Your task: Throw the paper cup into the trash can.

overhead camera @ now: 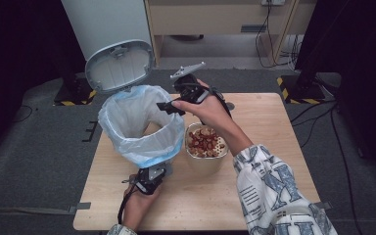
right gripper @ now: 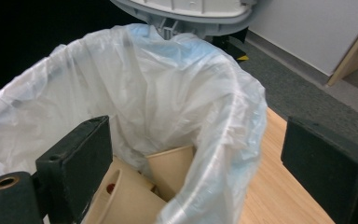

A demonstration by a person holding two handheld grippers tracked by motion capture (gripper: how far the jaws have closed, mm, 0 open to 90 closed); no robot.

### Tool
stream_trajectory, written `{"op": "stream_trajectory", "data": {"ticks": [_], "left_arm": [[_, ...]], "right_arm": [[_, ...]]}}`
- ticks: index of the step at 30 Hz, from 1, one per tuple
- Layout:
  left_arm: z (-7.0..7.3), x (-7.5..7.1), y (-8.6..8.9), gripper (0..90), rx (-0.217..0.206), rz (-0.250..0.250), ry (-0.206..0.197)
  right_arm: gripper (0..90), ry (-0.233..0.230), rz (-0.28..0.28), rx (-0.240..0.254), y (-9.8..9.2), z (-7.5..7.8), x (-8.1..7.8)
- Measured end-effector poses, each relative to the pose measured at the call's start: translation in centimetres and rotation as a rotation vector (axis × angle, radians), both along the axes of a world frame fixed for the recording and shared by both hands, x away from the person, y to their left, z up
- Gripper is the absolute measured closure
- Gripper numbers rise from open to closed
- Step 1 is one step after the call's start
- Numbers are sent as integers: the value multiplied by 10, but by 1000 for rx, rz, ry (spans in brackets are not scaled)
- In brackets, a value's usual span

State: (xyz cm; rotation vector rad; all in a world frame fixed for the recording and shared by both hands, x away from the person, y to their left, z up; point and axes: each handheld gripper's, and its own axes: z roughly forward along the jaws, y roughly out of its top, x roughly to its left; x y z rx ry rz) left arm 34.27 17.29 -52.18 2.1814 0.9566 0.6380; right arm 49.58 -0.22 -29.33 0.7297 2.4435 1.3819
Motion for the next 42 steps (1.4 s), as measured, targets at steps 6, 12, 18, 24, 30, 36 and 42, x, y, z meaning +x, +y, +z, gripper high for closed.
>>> {"op": "stream_trajectory", "data": {"ticks": [6, 12, 18, 24, 30, 36, 42], "left_arm": [[0, 0, 0, 894, 1, 0, 0], [0, 0, 0, 894, 0, 0, 0], [0, 0, 0, 894, 0, 0, 0], [0, 0, 0, 894, 1, 0, 0], [0, 0, 0, 894, 0, 0, 0], [0, 0, 0, 894, 1, 0, 0], [0, 0, 0, 894, 1, -1, 0]], "right_arm": [[94, -2, -21, 1, -11, 1, 0], [94, -14, -37, 3, -24, 1, 0], [95, -18, -53, 12, -34, 0, 1], [94, -20, -65, 20, -43, -2, 2], [92, -21, -83, 30, -55, -2, 2], [92, -31, -97, 32, -65, -1, 3], [91, -32, -121, 39, -78, -2, 3]]}}
